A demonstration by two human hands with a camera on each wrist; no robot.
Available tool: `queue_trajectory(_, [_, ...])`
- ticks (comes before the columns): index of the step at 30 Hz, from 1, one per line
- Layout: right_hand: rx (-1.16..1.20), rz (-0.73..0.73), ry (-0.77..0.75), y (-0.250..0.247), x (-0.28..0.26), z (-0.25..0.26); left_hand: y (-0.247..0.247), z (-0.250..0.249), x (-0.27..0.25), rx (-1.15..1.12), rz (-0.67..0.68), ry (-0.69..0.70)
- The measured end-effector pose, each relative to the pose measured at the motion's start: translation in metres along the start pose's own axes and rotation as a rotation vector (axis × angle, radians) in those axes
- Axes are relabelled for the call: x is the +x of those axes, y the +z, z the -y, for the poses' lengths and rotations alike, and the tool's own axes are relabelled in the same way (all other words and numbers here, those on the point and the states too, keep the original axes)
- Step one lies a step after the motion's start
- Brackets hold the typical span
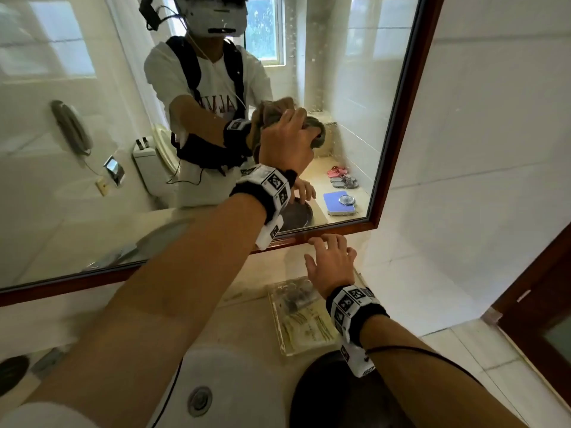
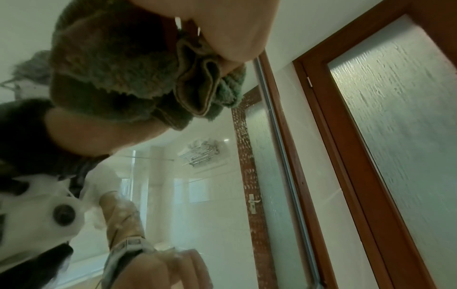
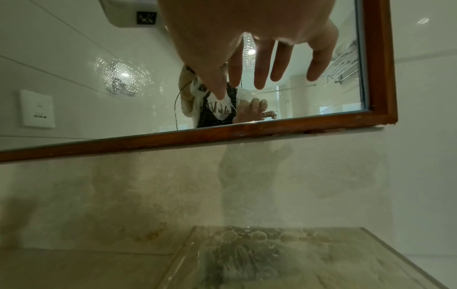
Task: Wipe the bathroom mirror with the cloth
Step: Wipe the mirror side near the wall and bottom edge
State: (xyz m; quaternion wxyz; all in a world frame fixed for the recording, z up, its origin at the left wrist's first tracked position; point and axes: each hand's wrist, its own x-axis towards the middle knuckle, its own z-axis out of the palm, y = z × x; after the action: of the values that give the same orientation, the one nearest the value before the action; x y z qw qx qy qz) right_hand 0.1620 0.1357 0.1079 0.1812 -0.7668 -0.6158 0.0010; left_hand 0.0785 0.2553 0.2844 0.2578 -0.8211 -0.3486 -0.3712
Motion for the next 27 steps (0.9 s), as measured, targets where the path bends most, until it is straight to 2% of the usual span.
queue_trajectory(2, [0.010,0.002,0.016,0.003,-0.002,-0.008,0.015,-0.005,-0.011,-0.016,-0.013,-0.005])
queue_trajectory(5, [0.005,0.033,0.034,0.011,-0.008,-0.022,0.041,-0.014,-0.048,-0.053,0.088,0.003])
queue_trajectory(7, [0.002,0.046,0.045,0.018,-0.012,-0.034,0.059,-0.020,-0.078,-0.066,0.198,0.015])
queue_trajectory(9, [-0.005,0.054,0.067,0.022,-0.014,-0.046,0.077,-0.026,-0.112,-0.030,0.364,0.035])
queue_trajectory(13, [-0.047,0.087,0.107,0.025,-0.016,-0.069,0.096,-0.031,-0.148,0.057,0.554,0.174])
queue_trajectory(19, [-0.031,0.091,0.144,0.028,-0.016,-0.073,0.089,-0.029,-0.127,0.161,0.563,0.323])
queue_trajectory(24, [0.011,0.034,0.106,0.020,-0.007,-0.059,0.069,-0.047,-0.048,0.079,0.395,0.387])
queue_trajectory(27, [0.036,0.020,0.100,0.018,-0.010,-0.056,0.060,-0.064,-0.002,0.039,0.363,0.384])
